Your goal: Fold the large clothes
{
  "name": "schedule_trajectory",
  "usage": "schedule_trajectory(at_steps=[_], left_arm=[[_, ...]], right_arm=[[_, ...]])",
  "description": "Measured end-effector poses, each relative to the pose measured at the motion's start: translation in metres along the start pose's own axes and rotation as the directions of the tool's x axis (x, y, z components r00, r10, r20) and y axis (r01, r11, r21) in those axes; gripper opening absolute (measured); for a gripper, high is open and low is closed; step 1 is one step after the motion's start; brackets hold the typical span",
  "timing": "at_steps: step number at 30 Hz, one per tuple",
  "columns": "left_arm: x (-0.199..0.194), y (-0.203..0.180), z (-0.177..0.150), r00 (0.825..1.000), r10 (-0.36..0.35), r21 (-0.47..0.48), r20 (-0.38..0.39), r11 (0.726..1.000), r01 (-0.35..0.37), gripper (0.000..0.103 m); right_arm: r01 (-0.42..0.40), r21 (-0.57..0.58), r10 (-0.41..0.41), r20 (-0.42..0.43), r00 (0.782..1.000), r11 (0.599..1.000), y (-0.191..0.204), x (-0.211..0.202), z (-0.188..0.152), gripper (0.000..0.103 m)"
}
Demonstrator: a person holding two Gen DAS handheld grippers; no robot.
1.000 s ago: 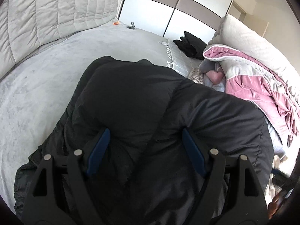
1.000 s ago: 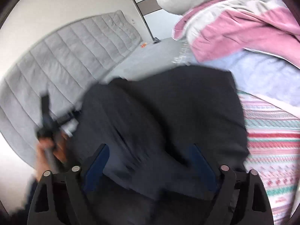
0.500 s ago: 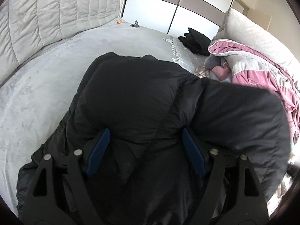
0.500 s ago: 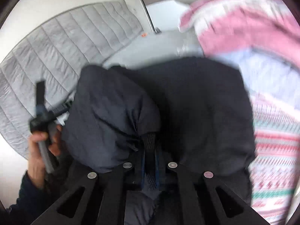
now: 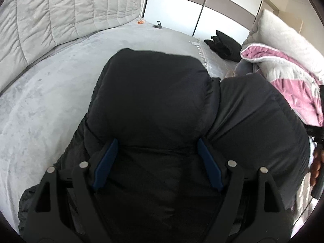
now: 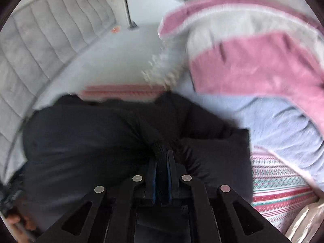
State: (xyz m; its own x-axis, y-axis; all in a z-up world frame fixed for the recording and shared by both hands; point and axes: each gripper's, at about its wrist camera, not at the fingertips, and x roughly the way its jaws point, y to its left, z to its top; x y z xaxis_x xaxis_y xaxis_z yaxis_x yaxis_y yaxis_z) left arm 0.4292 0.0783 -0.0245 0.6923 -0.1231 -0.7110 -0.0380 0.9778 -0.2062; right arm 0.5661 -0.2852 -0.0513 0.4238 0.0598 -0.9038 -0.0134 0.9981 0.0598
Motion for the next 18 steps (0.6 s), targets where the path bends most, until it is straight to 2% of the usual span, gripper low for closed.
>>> schedule_trajectory(at_steps=[3, 7, 9, 14, 16, 18], left_arm=[[0.004, 0.002, -0.001, 1.0, 0.029, -0.003, -0.003, 1.0, -0.029, 0.082], [0.011, 0.004, -0.003, 0.997, 0.068, 0.01, -0.023, 0.998, -0.067, 0.083], [0.015, 0.002, -0.006, 0.996, 0.083, 0.022, -0.032, 0.996, -0.082, 0.084], [0.023, 0.003, -0.008, 0.993, 0.1, 0.006, -0.054, 0.995, -0.1, 0.086], [0.019, 0.004, -0.009, 0.993, 0.104, 0.014, -0.054, 0.995, -0.103, 0.085], [0.012, 0.008, -0.007, 0.995, 0.09, 0.013, -0.051, 0.996, -0.09, 0.085]], right_arm=[[-0.012, -0.004, 0.012, -0.017, 1.0, 1.0, 0.006, 0.025, -0.008, 0.008], [0.014, -0.011, -0.014, -0.035, 0.999, 1.0, 0.007, 0.039, -0.014, 0.008], [0.042, -0.019, -0.042, -0.026, 0.999, 0.999, 0.011, 0.042, -0.016, 0.008], [0.18, -0.055, -0.18, 0.01, 0.984, 0.982, 0.03, 0.046, -0.026, 0.009], [0.17, -0.037, -0.169, 0.013, 0.985, 0.985, 0.028, 0.033, -0.028, 0.011], [0.079, 0.051, -0.08, 0.017, 0.997, 0.996, 0.009, 0.003, -0.033, 0.021]])
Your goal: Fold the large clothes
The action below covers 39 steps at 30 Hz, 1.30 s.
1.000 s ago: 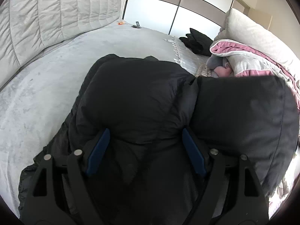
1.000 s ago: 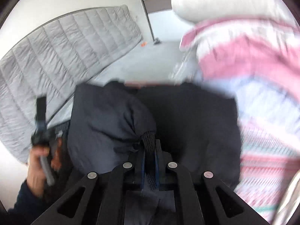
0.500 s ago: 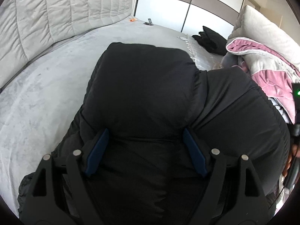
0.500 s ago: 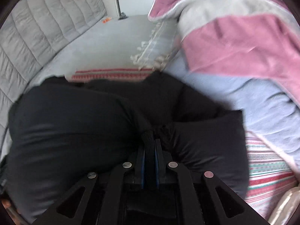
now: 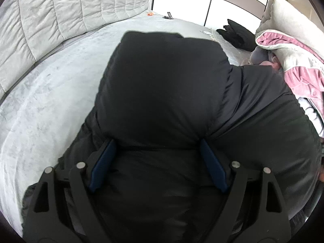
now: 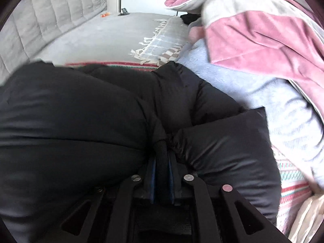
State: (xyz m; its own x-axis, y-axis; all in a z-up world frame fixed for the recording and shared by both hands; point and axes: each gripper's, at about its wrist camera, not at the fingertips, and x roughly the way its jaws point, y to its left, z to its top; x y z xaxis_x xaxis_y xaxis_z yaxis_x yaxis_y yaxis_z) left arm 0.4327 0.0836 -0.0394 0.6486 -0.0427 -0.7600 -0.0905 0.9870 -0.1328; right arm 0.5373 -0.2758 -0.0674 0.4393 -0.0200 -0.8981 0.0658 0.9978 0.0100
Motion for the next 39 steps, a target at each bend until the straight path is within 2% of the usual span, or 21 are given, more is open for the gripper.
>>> schedule_trajectory(at_steps=[1, 2, 4, 5, 7, 10, 11, 13, 16, 18, 21, 24, 27, 29, 31, 33, 36, 39], left_arm=[[-0.004, 0.004, 0.002, 1.0, -0.012, -0.011, 0.002, 1.0, 0.012, 0.085], [-0.009, 0.01, 0.004, 1.0, -0.025, -0.033, 0.002, 0.999, 0.025, 0.085], [-0.021, 0.025, 0.01, 0.998, -0.057, -0.096, 0.012, 0.994, 0.058, 0.085], [-0.03, 0.035, 0.014, 0.996, -0.086, -0.14, 0.026, 0.986, 0.089, 0.085], [-0.043, 0.044, 0.019, 0.991, -0.124, -0.174, 0.047, 0.976, 0.131, 0.085], [-0.063, 0.046, 0.02, 0.985, -0.14, -0.194, 0.097, 0.968, 0.157, 0.085], [-0.067, 0.04, 0.02, 0.984, -0.145, -0.185, 0.105, 0.969, 0.163, 0.085], [-0.07, 0.016, 0.019, 0.98, -0.178, -0.098, 0.086, 0.978, 0.186, 0.085], [-0.069, -0.017, 0.015, 0.984, -0.163, 0.035, 0.078, 0.986, 0.16, 0.085], [-0.066, -0.028, 0.013, 0.986, -0.145, 0.078, 0.082, 0.987, 0.139, 0.085], [-0.052, -0.04, 0.016, 0.989, -0.132, 0.098, 0.065, 0.987, 0.126, 0.085], [-0.037, -0.04, 0.028, 0.989, -0.134, 0.063, 0.057, 0.989, 0.13, 0.085], [-0.025, -0.037, 0.039, 0.989, -0.129, 0.059, 0.077, 0.99, 0.125, 0.085], [-0.015, -0.031, 0.044, 0.99, -0.111, 0.049, 0.084, 0.993, 0.107, 0.085], [0.003, -0.018, 0.046, 0.995, -0.074, 0.019, 0.067, 0.997, 0.072, 0.085], [0.018, -0.006, 0.046, 0.997, -0.059, -0.001, 0.046, 0.998, 0.059, 0.086], [0.031, 0.002, 0.043, 0.998, -0.04, -0.016, 0.041, 0.999, 0.041, 0.091], [0.037, -0.001, 0.04, 0.999, -0.007, 0.008, 0.034, 1.0, 0.006, 0.091]], right_arm=[[-0.05, 0.056, 0.049, 0.024, 0.999, 0.997, -0.015, -0.017, -0.003, 0.036], [-0.092, 0.121, 0.085, 0.062, 0.994, 0.988, -0.034, -0.038, -0.01, 0.058], [-0.137, 0.199, 0.11, 0.141, 0.984, 0.97, -0.069, -0.077, -0.03, 0.072], [-0.147, 0.206, 0.114, 0.165, 0.98, 0.967, -0.083, -0.093, -0.043, 0.073], [-0.157, 0.198, 0.127, 0.157, 0.979, 0.968, -0.105, -0.115, -0.069, 0.073], [-0.214, 0.207, 0.183, 0.158, 0.97, 0.955, -0.133, -0.137, -0.119, 0.073], [-0.234, 0.214, 0.202, 0.16, 0.966, 0.948, -0.137, -0.14, -0.132, 0.073], [-0.254, 0.225, 0.224, 0.149, 0.963, 0.941, -0.134, -0.137, -0.146, 0.073], [-0.25, 0.166, 0.23, 0.13, 0.965, 0.954, -0.116, -0.131, -0.13, 0.073], [-0.249, 0.075, 0.235, 0.154, 0.96, 0.966, -0.087, -0.137, -0.101, 0.073], [-0.249, -0.059, 0.256, 0.2, 0.946, 0.967, -0.035, -0.14, -0.066, 0.073], [-0.195, -0.173, 0.232, 0.23, 0.945, 0.965, 0.02, -0.124, -0.024, 0.073], [-0.175, -0.18, 0.212, 0.213, 0.954, 0.968, 0.048, -0.092, 0.003, 0.073], [-0.192, -0.167, 0.217, 0.147, 0.965, 0.967, 0.062, -0.056, 0.016, 0.073], [-0.146, -0.161, 0.163, 0.099, 0.982, 0.976, 0.07, -0.023, 0.019, 0.073], [-0.112, -0.143, 0.124, 0.077, 0.989, 0.983, 0.074, 0.003, 0.02, 0.076], [-0.098, -0.141, 0.106, 0.048, 0.993, 0.985, 0.078, 0.02, 0.02, 0.078], [-0.055, -0.162, 0.06, 0.025, 0.998, 0.985, 0.089, 0.035, 0.022, 0.079]])
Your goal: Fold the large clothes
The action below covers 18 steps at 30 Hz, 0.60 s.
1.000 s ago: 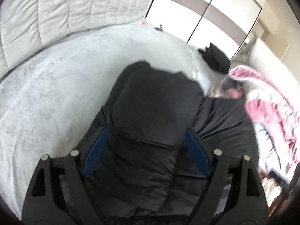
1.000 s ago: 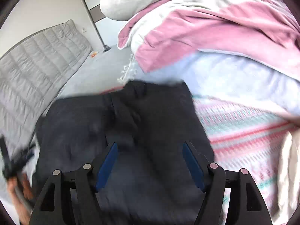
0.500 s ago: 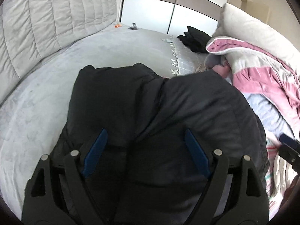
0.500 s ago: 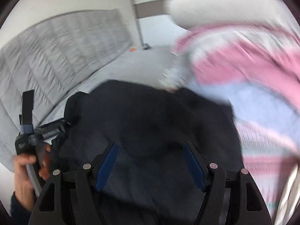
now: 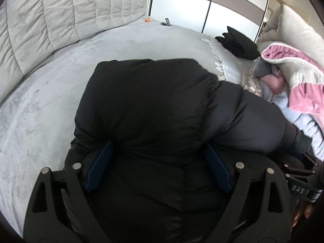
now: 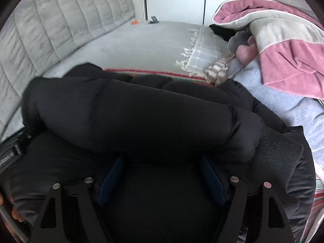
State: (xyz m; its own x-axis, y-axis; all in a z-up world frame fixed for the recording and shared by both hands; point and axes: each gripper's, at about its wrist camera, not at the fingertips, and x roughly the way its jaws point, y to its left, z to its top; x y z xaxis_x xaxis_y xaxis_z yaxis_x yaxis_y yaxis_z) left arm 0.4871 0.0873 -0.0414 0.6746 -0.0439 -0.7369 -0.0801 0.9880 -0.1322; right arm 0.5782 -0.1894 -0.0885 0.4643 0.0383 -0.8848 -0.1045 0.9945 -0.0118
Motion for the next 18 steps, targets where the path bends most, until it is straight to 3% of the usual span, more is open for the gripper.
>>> schedule_trajectory(at_steps=[18], left_arm=[[0.042, 0.002, -0.008, 0.994, 0.102, 0.069, -0.039, 0.993, -0.099, 0.094]], right_arm=[[-0.003, 0.013, 0.003, 0.044, 0.999, 1.0, 0.004, 0.054, -0.006, 0.08]])
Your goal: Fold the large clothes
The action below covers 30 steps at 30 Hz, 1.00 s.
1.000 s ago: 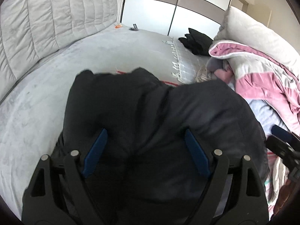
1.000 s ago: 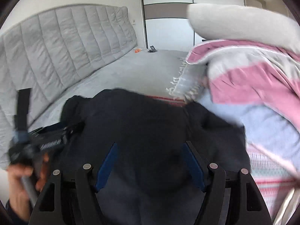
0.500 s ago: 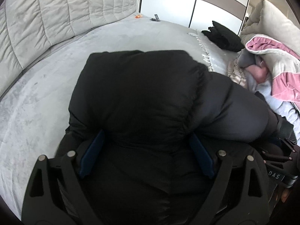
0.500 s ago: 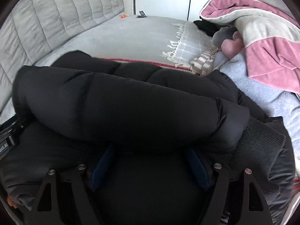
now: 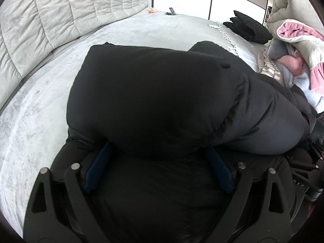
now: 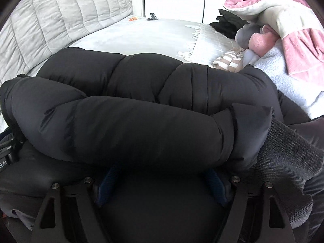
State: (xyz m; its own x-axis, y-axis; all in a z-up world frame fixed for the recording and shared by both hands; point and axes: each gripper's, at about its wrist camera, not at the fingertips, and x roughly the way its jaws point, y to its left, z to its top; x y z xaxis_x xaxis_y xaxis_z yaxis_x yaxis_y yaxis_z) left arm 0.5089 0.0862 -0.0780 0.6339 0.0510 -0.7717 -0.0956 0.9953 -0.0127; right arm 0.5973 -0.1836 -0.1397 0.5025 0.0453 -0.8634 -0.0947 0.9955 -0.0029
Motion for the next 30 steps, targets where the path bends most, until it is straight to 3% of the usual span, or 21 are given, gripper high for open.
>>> schedule_trajectory(at_steps=[23, 26, 27, 30], left_arm=[[0.015, 0.001, -0.008, 1.0, 0.014, -0.013, -0.027, 1.0, -0.015, 0.098], [-0.003, 0.007, -0.007, 0.999, -0.02, -0.014, -0.031, 1.0, 0.019, 0.098], [-0.01, 0.009, -0.005, 0.999, -0.032, -0.016, -0.036, 0.999, 0.031, 0.098], [-0.046, 0.017, 0.002, 0.997, -0.072, -0.024, -0.016, 0.997, 0.072, 0.097]], right_arm=[[0.065, -0.014, -0.064, 0.092, 0.994, 0.998, 0.008, -0.003, -0.013, 0.081], [0.024, 0.001, -0.024, 0.069, 0.997, 1.0, 0.003, -0.02, -0.012, 0.081], [-0.026, 0.045, 0.023, 0.049, 0.999, 0.999, -0.006, -0.036, -0.008, 0.081], [-0.131, 0.154, 0.116, 0.101, 0.988, 0.979, -0.033, -0.094, -0.009, 0.081]])
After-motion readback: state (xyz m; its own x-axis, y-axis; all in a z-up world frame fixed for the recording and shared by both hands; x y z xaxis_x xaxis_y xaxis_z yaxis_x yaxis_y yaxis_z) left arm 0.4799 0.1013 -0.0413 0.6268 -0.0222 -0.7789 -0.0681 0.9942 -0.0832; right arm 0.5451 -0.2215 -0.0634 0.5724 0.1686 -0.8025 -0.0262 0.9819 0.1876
